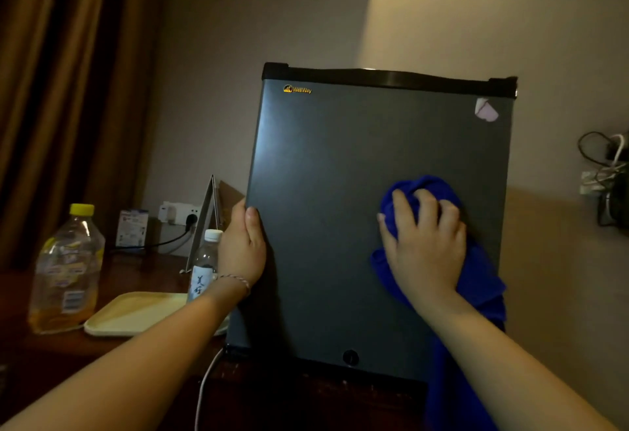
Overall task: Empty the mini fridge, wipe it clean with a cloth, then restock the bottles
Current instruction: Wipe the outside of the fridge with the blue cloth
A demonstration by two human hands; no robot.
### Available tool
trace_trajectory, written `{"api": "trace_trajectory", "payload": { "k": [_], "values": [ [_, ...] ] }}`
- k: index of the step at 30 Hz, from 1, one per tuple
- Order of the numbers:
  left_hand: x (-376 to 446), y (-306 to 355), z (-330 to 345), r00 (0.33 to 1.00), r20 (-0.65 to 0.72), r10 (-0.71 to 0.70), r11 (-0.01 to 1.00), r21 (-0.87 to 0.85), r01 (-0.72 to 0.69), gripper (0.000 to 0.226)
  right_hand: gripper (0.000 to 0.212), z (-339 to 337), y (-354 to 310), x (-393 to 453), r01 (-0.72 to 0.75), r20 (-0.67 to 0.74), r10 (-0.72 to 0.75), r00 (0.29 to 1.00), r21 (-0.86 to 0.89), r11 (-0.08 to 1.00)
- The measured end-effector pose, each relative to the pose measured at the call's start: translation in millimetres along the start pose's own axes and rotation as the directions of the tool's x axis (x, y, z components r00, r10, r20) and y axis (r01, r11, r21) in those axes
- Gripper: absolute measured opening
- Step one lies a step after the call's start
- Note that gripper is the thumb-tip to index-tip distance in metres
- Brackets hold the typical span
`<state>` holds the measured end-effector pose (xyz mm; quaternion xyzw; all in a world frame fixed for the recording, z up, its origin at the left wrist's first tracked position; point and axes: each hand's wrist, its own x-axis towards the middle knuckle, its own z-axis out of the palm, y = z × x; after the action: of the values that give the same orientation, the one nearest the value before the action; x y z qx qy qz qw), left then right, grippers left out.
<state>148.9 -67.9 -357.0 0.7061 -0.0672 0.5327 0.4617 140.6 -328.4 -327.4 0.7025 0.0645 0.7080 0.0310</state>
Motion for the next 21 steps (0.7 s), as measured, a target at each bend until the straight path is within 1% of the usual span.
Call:
{"api": "trace_trajectory", "payload": {
  "k": [5,8,10,13,15,19,21],
  "values": [
    [-13,-7,-1,1.0,-0.009,0.009,1.0,0.013,-0.009,0.034,0.039,8,-43,-7,0.207,-0.068,-0.205,0.976,0.029,0.978],
    [-16,-11,-1,1.0,-0.006,0.017,1.0,0.023,-0.017,0.033,0.044,10,-73,-5,0.285,-0.062,-0.282,0.957,0.039,0.958],
    [-15,-12,-1,0.999,-0.015,0.031,0.999,0.036,-0.03,0.032,0.043,10,-98,-3,0.329,-0.066,-0.325,0.944,0.064,0.942],
    [-13,-16,1,0.999,-0.024,0.033,0.998,0.046,-0.032,0.035,0.049,10,-125,-4,0.424,-0.004,-0.425,0.905,0.087,0.902],
    [-14,-17,1,0.999,-0.023,0.041,0.998,0.042,-0.04,0.039,0.051,11,-125,-1,0.459,-0.006,-0.46,0.888,0.101,0.883],
    [-13,-21,1,0.998,-0.015,0.053,0.998,0.018,-0.052,0.043,0.06,12,-98,4,0.542,-0.033,-0.542,0.84,0.101,0.834],
    [-13,-22,1,0.999,-0.006,0.054,0.999,0.004,-0.054,0.046,0.064,14,-80,11,0.507,-0.025,-0.507,0.862,0.084,0.858]
  ]
}}
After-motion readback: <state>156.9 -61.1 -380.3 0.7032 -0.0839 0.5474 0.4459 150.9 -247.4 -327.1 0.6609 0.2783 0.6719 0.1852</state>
